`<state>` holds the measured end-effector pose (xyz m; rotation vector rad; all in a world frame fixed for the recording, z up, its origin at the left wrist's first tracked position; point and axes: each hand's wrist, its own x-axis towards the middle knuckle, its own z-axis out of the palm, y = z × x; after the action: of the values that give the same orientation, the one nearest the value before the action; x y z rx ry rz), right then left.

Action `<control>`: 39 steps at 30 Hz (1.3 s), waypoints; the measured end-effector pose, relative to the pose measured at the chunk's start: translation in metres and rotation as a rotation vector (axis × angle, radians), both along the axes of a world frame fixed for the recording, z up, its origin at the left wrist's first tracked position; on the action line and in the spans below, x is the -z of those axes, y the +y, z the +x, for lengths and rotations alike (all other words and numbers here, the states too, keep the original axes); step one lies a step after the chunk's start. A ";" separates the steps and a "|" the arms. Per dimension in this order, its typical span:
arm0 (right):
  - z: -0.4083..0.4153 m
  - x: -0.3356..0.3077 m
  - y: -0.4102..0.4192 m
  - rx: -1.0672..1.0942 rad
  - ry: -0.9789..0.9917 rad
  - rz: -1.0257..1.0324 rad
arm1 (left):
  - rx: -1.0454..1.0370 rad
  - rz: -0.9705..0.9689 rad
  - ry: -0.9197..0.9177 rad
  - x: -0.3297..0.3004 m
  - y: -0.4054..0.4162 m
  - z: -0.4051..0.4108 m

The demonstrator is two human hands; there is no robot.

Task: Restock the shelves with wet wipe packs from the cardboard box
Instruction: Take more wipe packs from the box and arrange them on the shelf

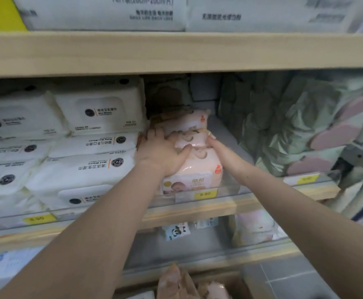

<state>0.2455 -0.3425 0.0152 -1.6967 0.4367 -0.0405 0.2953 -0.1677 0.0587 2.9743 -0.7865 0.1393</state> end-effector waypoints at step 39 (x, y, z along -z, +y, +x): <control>-0.239 0.119 0.160 -0.114 0.165 -0.308 | -0.004 -0.009 0.340 0.181 0.198 -0.237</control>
<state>0.0063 -0.1824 -0.1033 -2.0349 0.4731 0.1223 0.0582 0.0307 -0.1226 2.8729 -0.7311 -0.3522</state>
